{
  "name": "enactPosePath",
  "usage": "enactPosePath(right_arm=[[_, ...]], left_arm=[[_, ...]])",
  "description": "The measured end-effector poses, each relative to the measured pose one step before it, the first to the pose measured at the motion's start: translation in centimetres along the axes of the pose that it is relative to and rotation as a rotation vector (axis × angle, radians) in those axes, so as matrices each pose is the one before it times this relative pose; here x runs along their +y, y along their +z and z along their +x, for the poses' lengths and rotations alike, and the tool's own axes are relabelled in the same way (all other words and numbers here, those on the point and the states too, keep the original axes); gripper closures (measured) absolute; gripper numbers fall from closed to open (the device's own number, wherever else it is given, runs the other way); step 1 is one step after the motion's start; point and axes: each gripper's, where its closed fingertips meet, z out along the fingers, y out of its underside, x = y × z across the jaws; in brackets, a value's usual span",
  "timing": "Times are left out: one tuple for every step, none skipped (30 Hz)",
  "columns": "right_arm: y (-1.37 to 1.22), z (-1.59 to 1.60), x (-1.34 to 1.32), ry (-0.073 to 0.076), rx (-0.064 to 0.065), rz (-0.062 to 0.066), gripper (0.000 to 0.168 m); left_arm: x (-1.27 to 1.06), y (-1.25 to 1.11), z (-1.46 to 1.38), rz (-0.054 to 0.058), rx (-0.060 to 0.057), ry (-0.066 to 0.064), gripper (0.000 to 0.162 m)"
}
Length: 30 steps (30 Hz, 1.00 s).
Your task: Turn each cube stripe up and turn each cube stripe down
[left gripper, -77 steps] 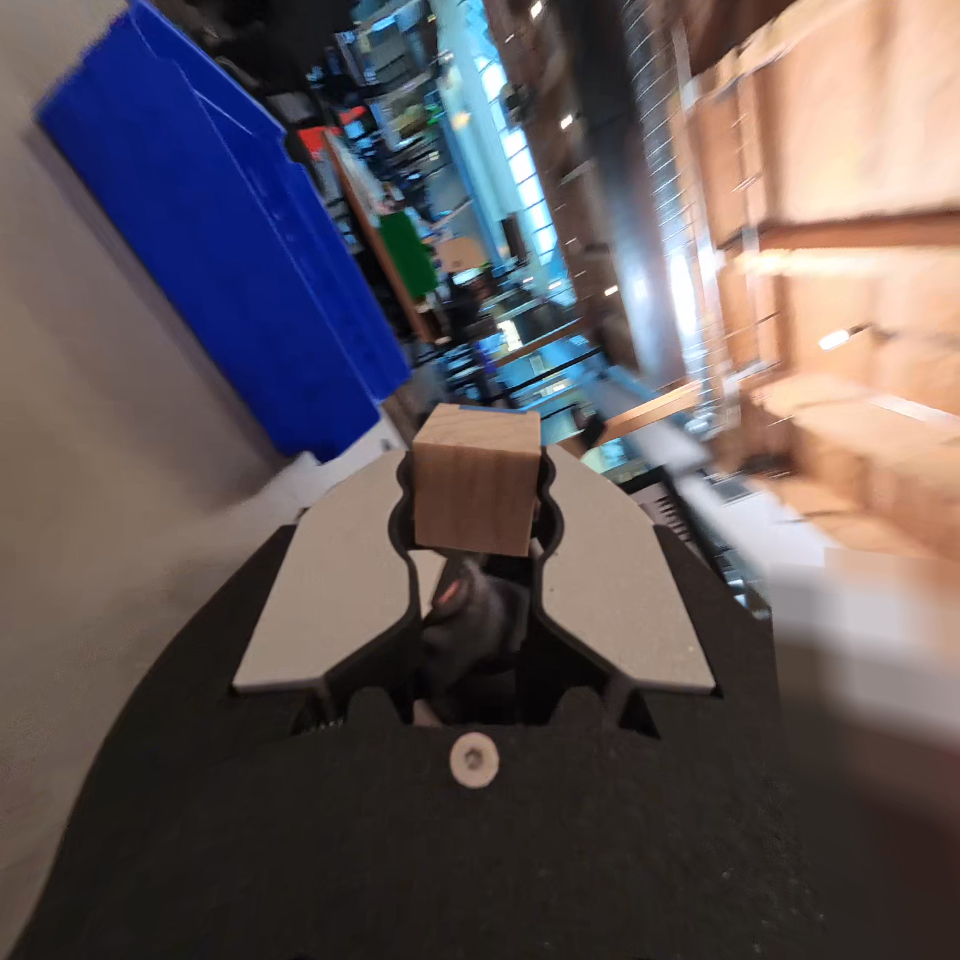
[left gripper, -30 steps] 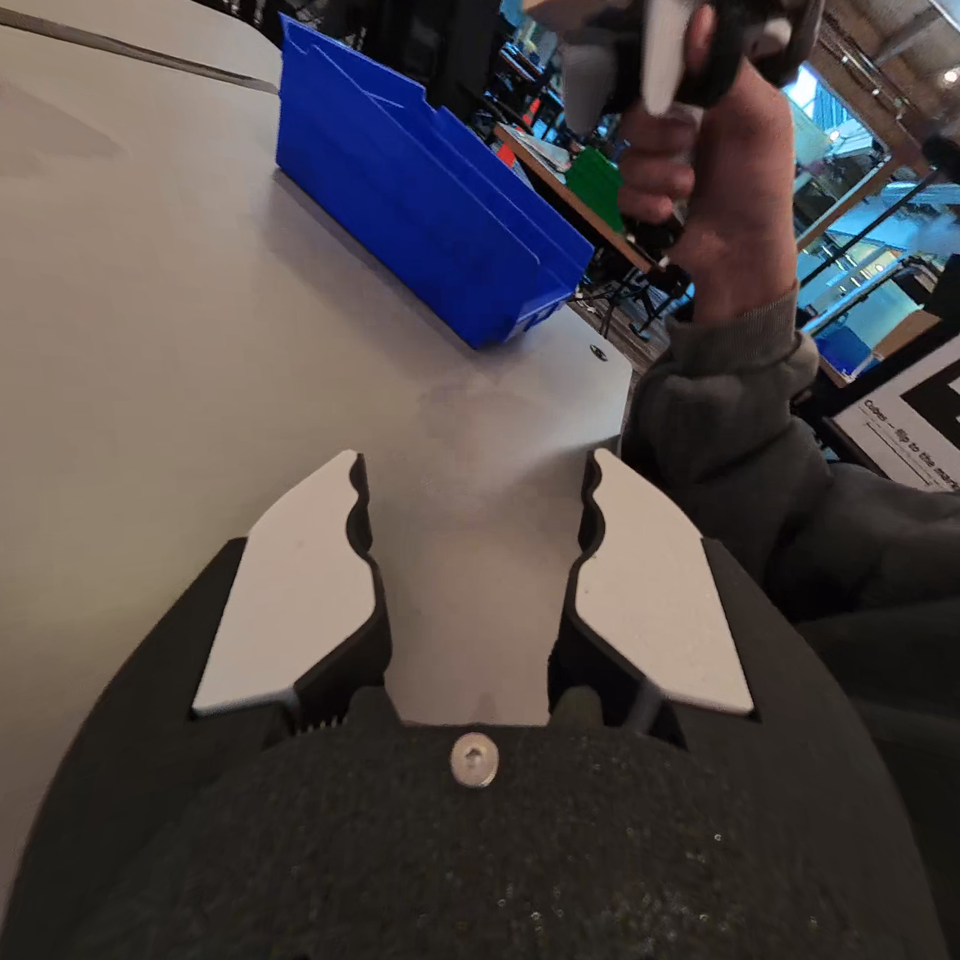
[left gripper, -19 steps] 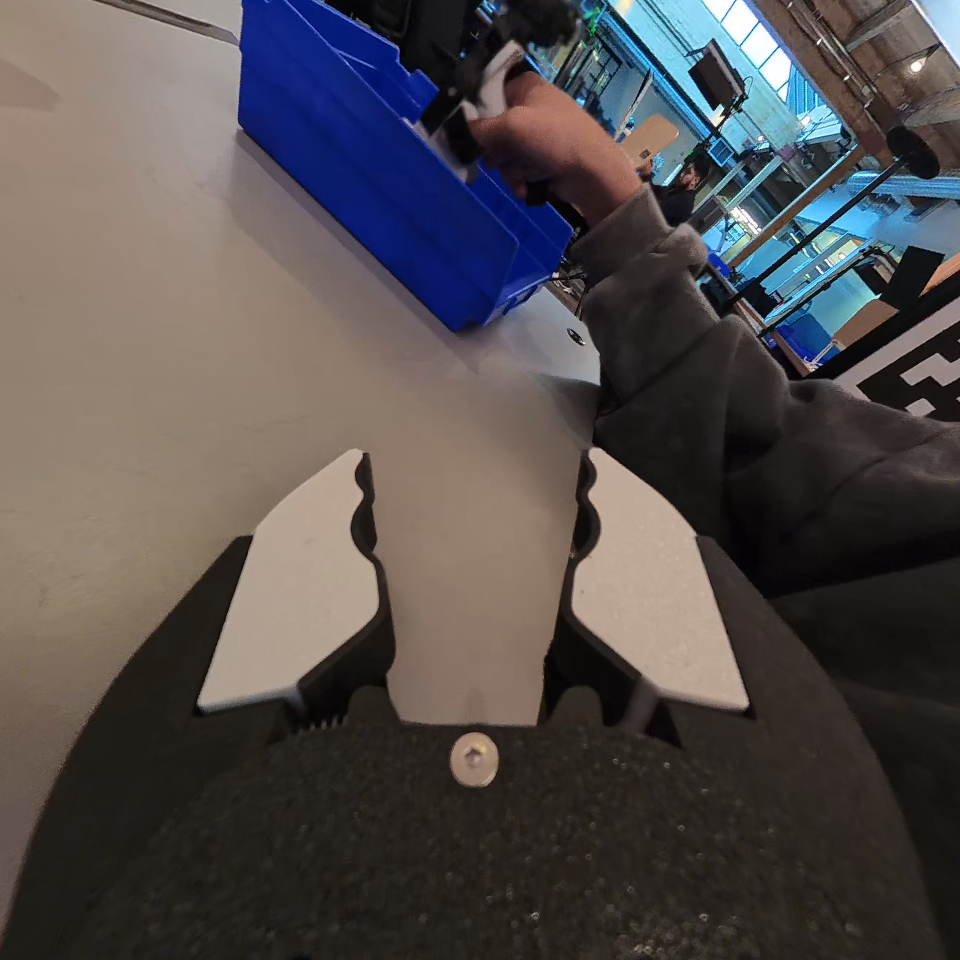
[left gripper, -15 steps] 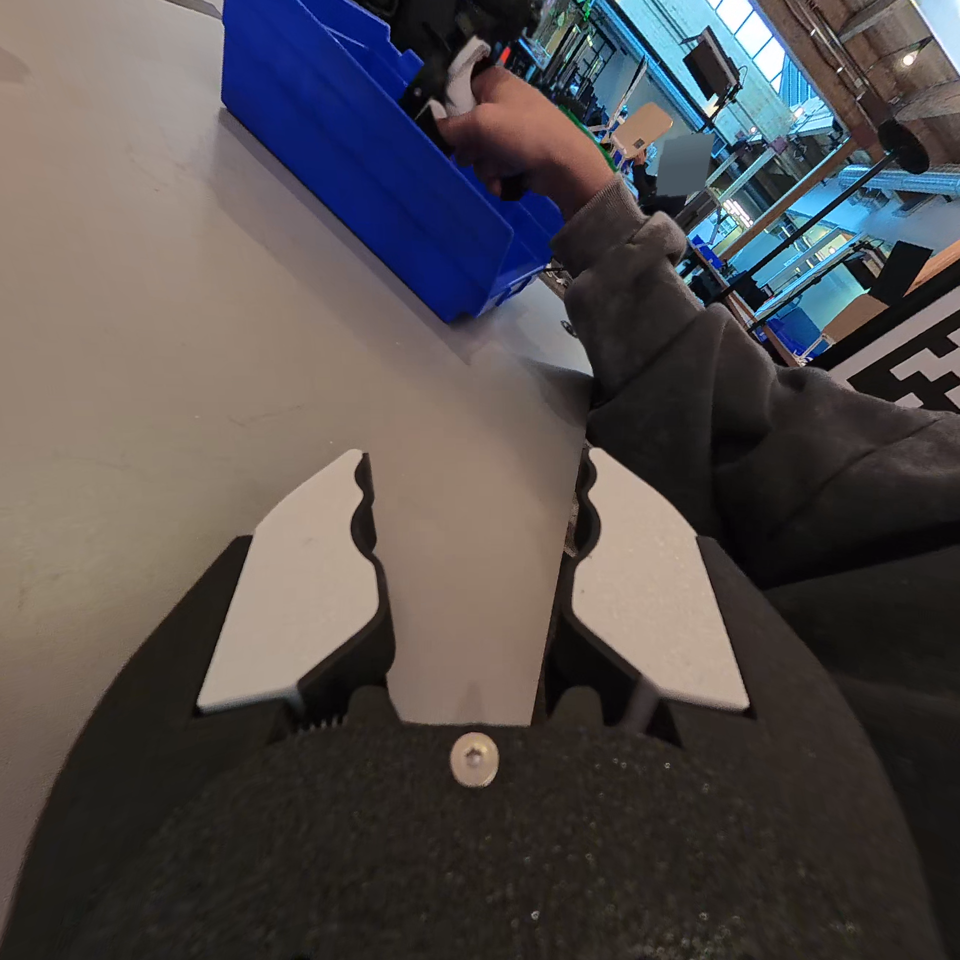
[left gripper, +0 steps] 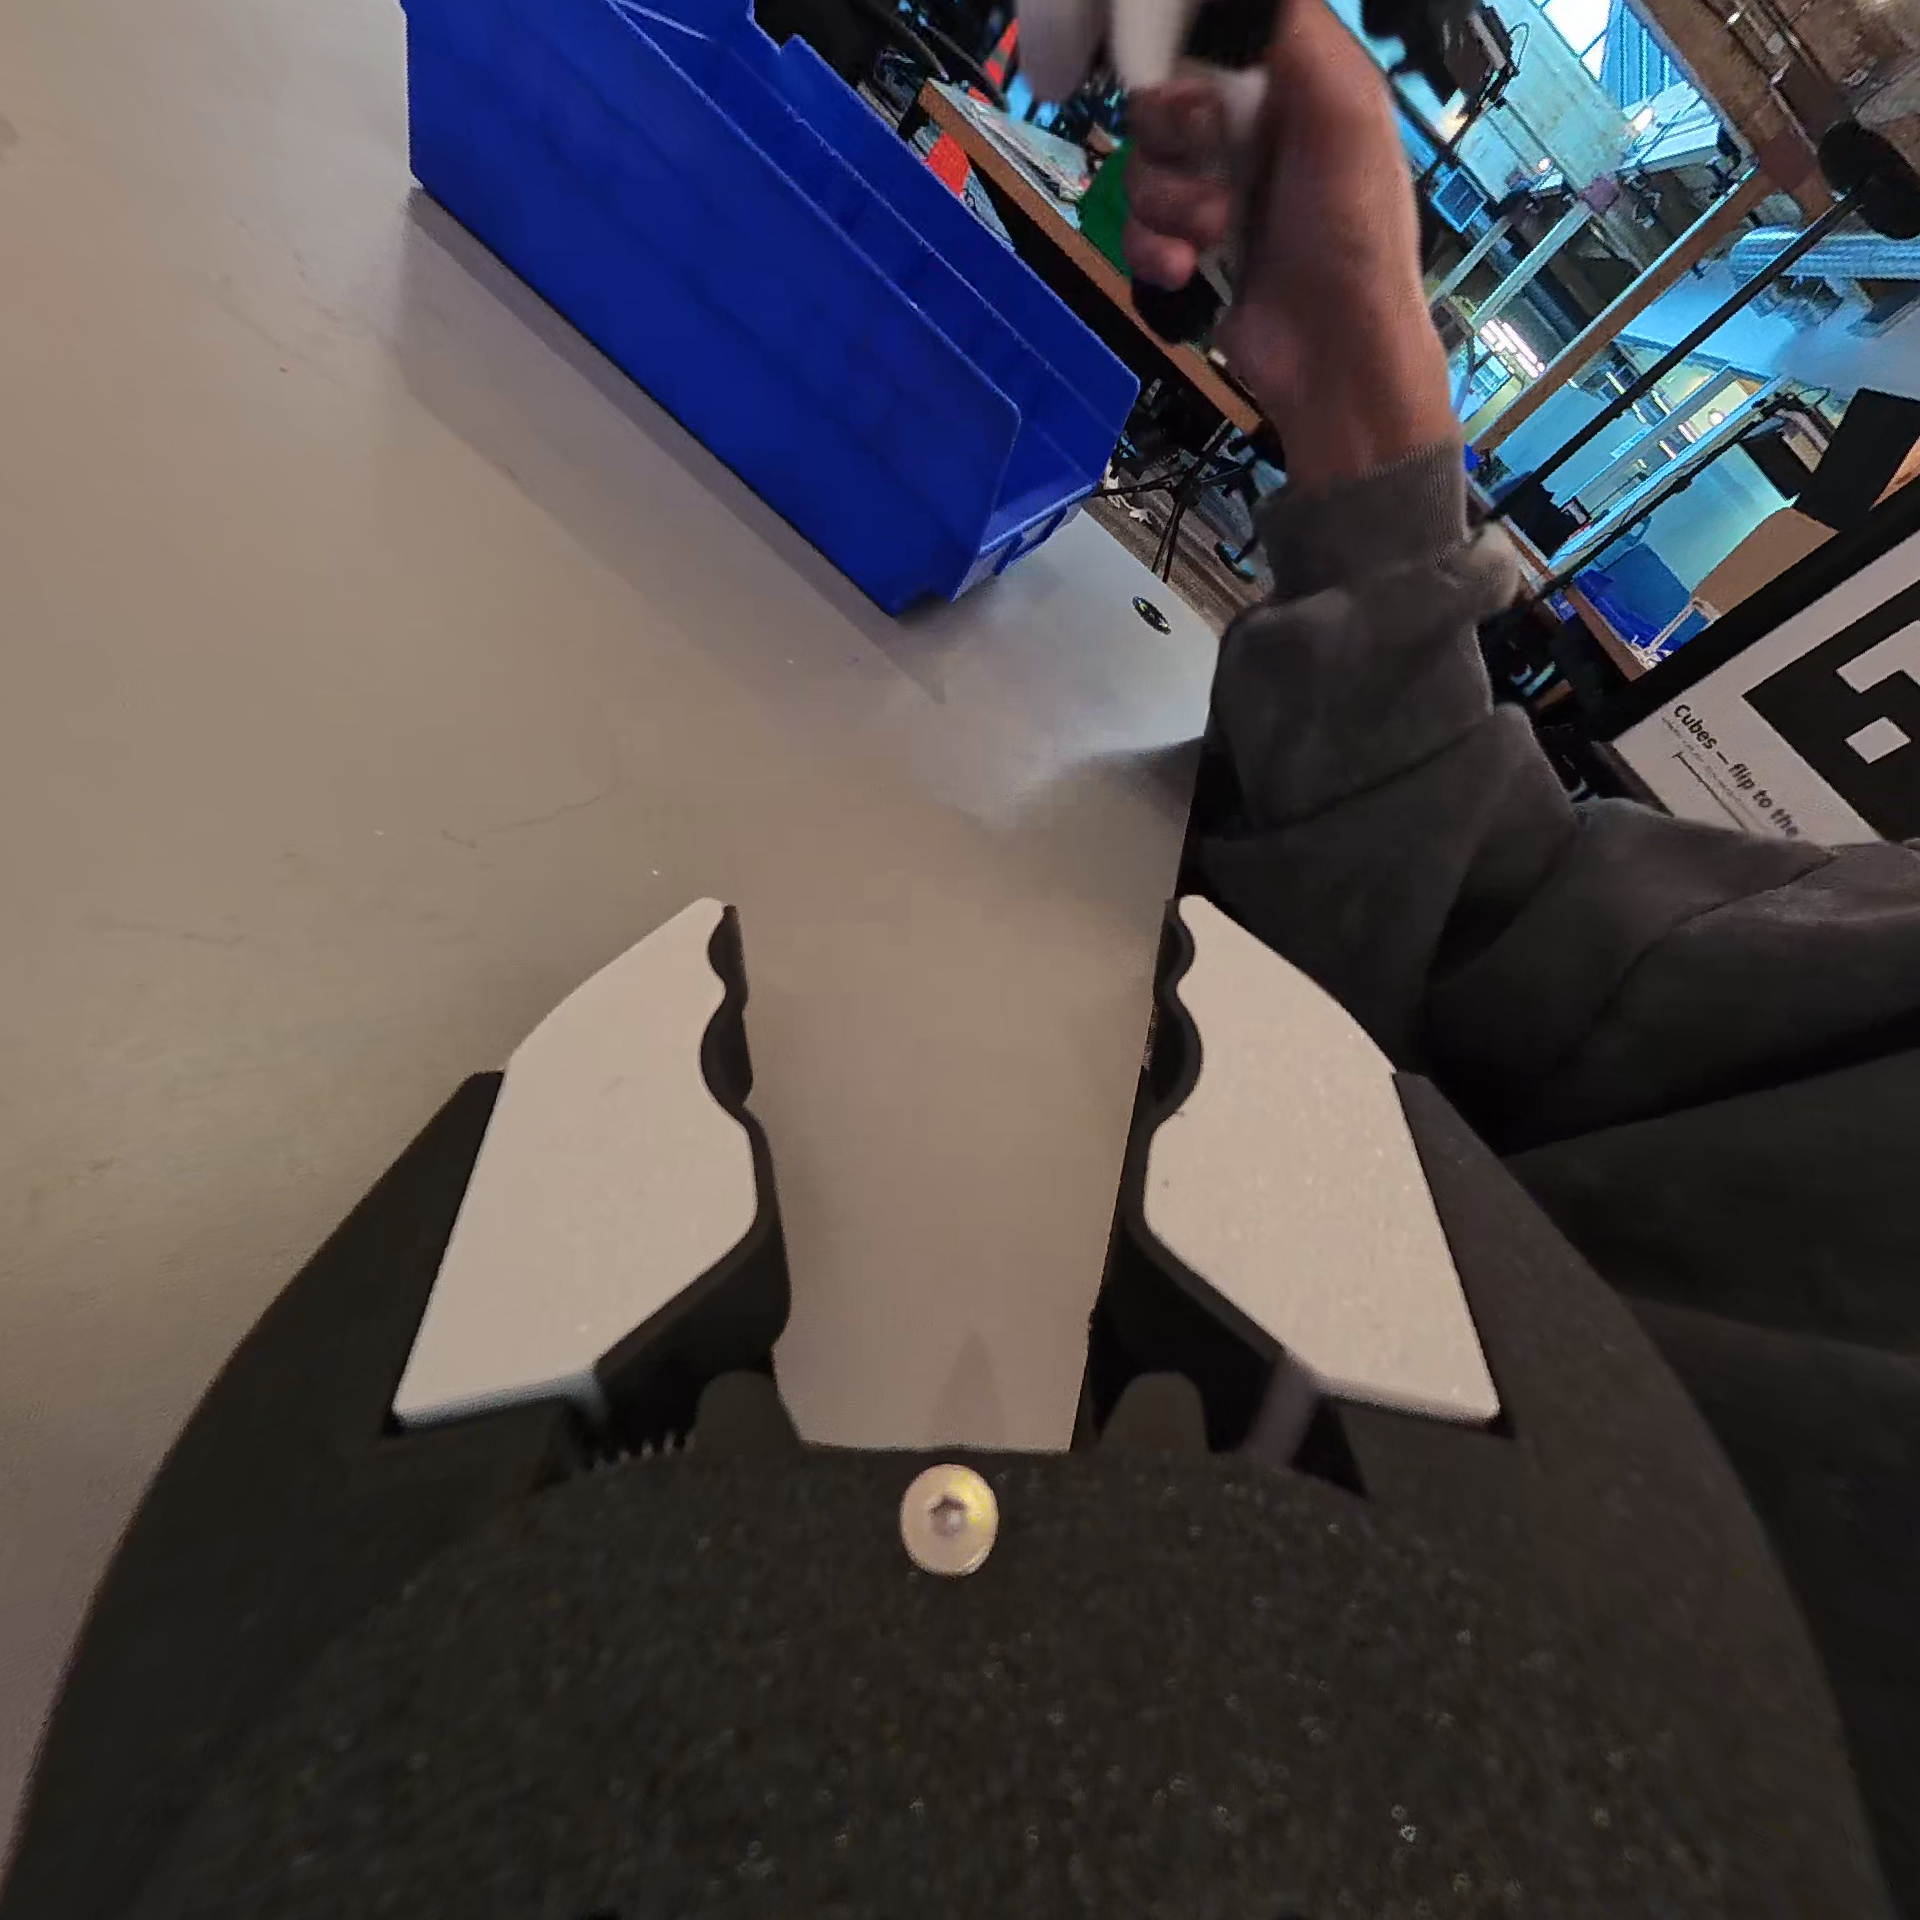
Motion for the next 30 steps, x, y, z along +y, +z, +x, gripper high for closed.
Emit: enactPosePath(right_arm=[[-0.811,-4.264,-0.606,0.0005,-0.1560,0.1425,0.108],[-0.116,-4.128,0.275,0.0054,-0.1485,0.1163,0.111],[0.385,-3.426,1.180,0.0150,-0.1174,0.0845,0.108],[0.569,-2.704,2.033,0.0283,-0.0919,0.0414,0.104],[0.542,-1.965,2.621,0.0329,-0.0637,-0.0001,0.104],[0.548,-1.204,2.593,0.0250,-0.0339,-0.0142,0.107],[0.582,-0.717,2.127,0.0077,-0.0185,-0.0264,0.105],[0.441,-0.582,1.746,0.0010,-0.0195,-0.0541,0.105],[0.313,-0.237,1.326,-0.0089,-0.0072,-0.0575,0.109],[0.244,0.268,0.924,-0.0118,0.0195,-0.0432,0.112],[0.225,0.372,0.560,0.0005,0.0231,-0.0236,0.112],[0.222,0.048,0.343,0.0160,-0.0024,-0.0111,0.113],[0.186,-0.305,0.154,0.0268,-0.0263,-0.0020,0.114],[0.153,-0.311,0.083,0.0236,-0.0283,0.0001,0.115],[0.111,-0.097,0.120,0.0180,-0.0133,-0.0053,0.115],[0.035,0.062,0.163,0.0104,-0.0012,-0.0092,0.115],[-0.025,0.031,0.101,0.0042,-0.0001,-0.0052,0.115],[-0.073,-0.081,0.017,0.0028,-0.0035,0.0019,0.115],[-0.080,-0.129,-0.027,0.0026,-0.0064,0.0040,0.115],[-0.073,-0.094,0.004,0.0000,-0.0049,0.0000,0.115],[-0.054,-0.009,0.042,-0.0035,-0.0009,-0.0041,0.115],[-0.023,0.076,0.051,-0.0050,0.0021,-0.0037,0.115],[-0.002,0.075,0.061,-0.0032,0.0002,-0.0033,0.115],[0.036,0.050,0.107,0.0020,-0.0034,-0.0058,0.115],[0.064,0.043,0.131,0.0057,-0.0056,-0.0062,0.115],[0.080,0.052,0.144,0.0068,-0.0053,-0.0052,0.115],[0.089,0.072,0.162,0.0072,-0.0049,-0.0056,0.115],[0.096,0.055,0.183,0.0073,-0.0052,-0.0068,0.116],[0.088,0.071,0.194,0.0054,-0.0038,-0.0071,0.116],[0.085,0.112,0.227,0.0038,-0.0012,-0.0086,0.116]], left_arm=[[0.099,0.062,0.063,-0.0061,0.0042,0.0003,0.087],[0.111,0.058,0.058,-0.0059,0.0014,0.0010,0.087],[0.080,0.043,0.053,-0.0037,-0.0001,0.0040,0.087],[0.083,0.039,0.019,-0.0038,-0.0028,0.0070,0.087],[0.173,0.060,-0.098,-0.0106,-0.0117,0.0080,0.088],[0.252,0.061,-0.189,-0.0152,-0.0186,0.0084,0.087],[0.193,0.063,-0.037,-0.0114,-0.0095,0.0112,0.088],[0.215,0.089,0.047,-0.0135,-0.0048,0.0090,0.088],[0.221,0.111,0.121,-0.0163,-0.0005,0.0080,0.088],[0.200,0.117,0.192,-0.0148,0.0043,0.0097,0.087],[0.175,0.116,0.181,-0.0132,0.0026,0.0095,0.087],[0.107,0.058,0.213,-0.0083,0.0038,0.0112,0.087],[-0.107,-0.062,0.311,0.0052,0.0085,0.0110,0.087],[-0.348,-0.266,0.401,0.0158,0.0112,0.0132,0.090],[-0.399,-0.511,0.210,0.0013,-0.0017,0.0162,0.092],[-0.452,-0.868,-0.105,-0.0111,-0.0204,0.0204,0.092],[-0.772,-1.405,-0.494,0.0005,-0.0396,0.0337,0.092],[-1.033,-1.882,-1.049,0.0124,-0.0626,0.0397,0.095],[-1.064,-2.145,-1.662,0.0098,-0.0779,0.0310,0.096],[-0.797,-2.094,-1.935,-0.0108,-0.0649,0.0162,0.096],[-0.351,-1.846,-2.124,-0.0440,-0.0477,0.0112,0.094],[-0.028,-1.607,-2.882,-0.0586,-0.0746,0.0153,0.093],[0.095,-1.262,-3.706,-0.0516,-0.1090,0.0213,0.093],[0.350,-0.647,-3.799,-0.0562,-0.0940,0.0162,0.093],[0.502,0.000,-3.512,-0.0577,-0.0610,0.0009,0.092],[0.660,0.493,-3.346,-0.0700,-0.0484,-0.0121,0.092],[0.662,0.858,-3.168,-0.0767,-0.0486,-0.0083,0.092],[0.496,1.120,-2.723,-0.0656,-0.0395,-0.0042,0.091],[0.391,1.315,-1.996,-0.0621,-0.0088,-0.0070,0.091],[0.262,1.379,-1.512,-0.0573,0.0049,-0.0130,0.091]])
